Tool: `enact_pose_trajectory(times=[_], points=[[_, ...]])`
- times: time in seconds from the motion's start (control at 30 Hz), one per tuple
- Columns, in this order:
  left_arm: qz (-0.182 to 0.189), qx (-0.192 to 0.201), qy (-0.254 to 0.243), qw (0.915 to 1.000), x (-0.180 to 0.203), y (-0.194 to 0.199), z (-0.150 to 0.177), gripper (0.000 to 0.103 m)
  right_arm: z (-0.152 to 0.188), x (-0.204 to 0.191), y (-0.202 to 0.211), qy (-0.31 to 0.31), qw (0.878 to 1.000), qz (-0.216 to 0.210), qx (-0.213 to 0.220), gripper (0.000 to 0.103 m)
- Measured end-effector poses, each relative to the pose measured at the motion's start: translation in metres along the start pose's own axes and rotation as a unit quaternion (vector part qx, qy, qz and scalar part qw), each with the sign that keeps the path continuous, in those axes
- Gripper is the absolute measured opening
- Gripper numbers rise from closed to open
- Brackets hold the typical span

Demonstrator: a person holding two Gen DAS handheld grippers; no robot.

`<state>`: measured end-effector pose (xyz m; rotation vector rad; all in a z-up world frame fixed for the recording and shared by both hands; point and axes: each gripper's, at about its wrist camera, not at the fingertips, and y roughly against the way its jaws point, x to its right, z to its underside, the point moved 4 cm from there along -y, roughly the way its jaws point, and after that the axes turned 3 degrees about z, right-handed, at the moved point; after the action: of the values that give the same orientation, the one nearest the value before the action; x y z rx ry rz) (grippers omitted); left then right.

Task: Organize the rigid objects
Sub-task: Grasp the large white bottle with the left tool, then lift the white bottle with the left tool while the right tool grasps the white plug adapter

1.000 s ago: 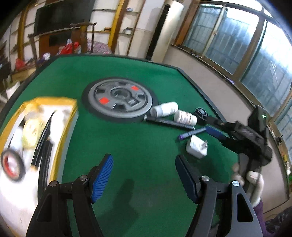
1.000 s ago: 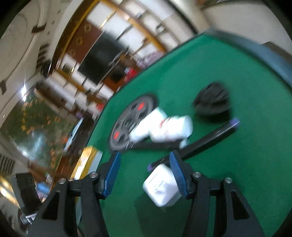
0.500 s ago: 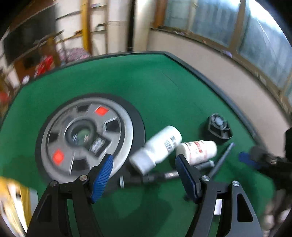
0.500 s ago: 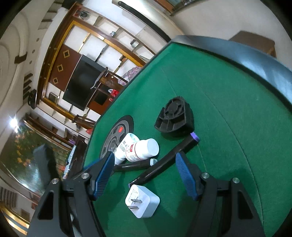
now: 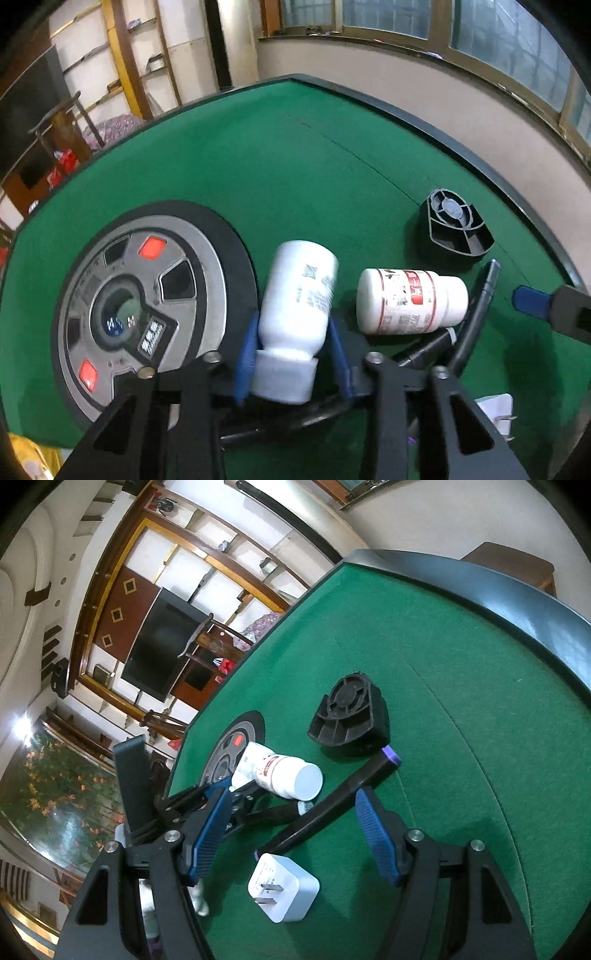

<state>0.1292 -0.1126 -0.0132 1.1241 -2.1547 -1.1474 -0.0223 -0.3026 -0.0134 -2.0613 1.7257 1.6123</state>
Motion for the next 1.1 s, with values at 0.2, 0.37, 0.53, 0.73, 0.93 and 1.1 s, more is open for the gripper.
enact_pose_trajectory(times=[0.2,0.37,0.53,0.73,0.93,1.1], points=[[0.017,0.028,0.024,0.9992,0.002,0.03,0.017,0.036,0.001,0.001,-0.003,0.003,1.0,0.011,-0.006,0.069],[0.026,0.055,0.028,0.9977,0.009,0.073,0.033,0.036,0.0,0.001,-0.01,0.0,1.0,0.018,-0.013,0.069],[0.026,0.061,0.041,0.997,0.01,0.104,0.067,0.036,0.0,0.006,-0.015,-0.004,1.0,0.021,-0.023,0.069],[0.029,0.032,0.091,0.9949,0.0,0.111,0.126,0.036,0.004,0.004,-0.019,0.011,0.999,0.031,-0.028,0.069],[0.031,0.01,0.128,0.9912,-0.006,0.101,0.154,0.037,0.006,0.002,-0.018,0.025,0.999,0.038,-0.027,0.069],[0.008,0.017,0.111,0.9936,0.001,0.098,0.148,0.037,0.008,-0.001,-0.018,0.033,0.998,0.042,-0.025,0.069]])
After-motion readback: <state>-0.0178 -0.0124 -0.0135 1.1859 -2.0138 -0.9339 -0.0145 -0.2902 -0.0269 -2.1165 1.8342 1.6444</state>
